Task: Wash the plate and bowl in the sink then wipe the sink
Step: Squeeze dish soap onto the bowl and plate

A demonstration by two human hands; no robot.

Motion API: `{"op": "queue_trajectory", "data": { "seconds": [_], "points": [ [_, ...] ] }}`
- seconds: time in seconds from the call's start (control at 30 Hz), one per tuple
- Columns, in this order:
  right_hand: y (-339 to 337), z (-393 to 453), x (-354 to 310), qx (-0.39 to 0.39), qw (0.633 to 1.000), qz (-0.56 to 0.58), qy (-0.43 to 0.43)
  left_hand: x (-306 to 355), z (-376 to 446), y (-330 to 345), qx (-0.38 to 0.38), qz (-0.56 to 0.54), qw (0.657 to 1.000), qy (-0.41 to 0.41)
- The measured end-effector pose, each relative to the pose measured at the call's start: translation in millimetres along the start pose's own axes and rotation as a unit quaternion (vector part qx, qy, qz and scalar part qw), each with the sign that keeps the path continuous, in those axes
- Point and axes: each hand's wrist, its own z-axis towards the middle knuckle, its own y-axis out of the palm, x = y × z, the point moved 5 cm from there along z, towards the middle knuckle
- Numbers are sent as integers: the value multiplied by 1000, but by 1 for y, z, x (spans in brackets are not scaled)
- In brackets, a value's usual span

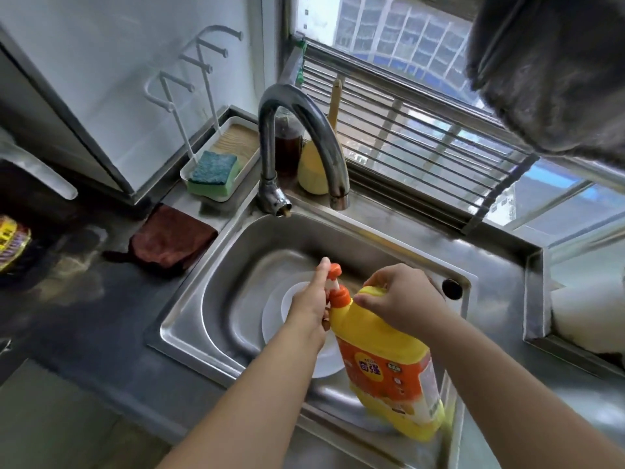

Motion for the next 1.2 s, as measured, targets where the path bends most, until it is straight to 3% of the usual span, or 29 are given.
{"op": "queue_trajectory", "data": {
  "seconds": [0.17,0.53,1.2],
  "points": [
    [4,16,8,-38,999,18,28,-5,12,2,14,-20,1000,-6],
    [-5,13,10,-45,998,-14,32,-19,14,8,44,-36,998,-4],
    [3,14,-4,-59,997,-38,29,-31,27,1,27,-56,997,-43]
  ]
}}
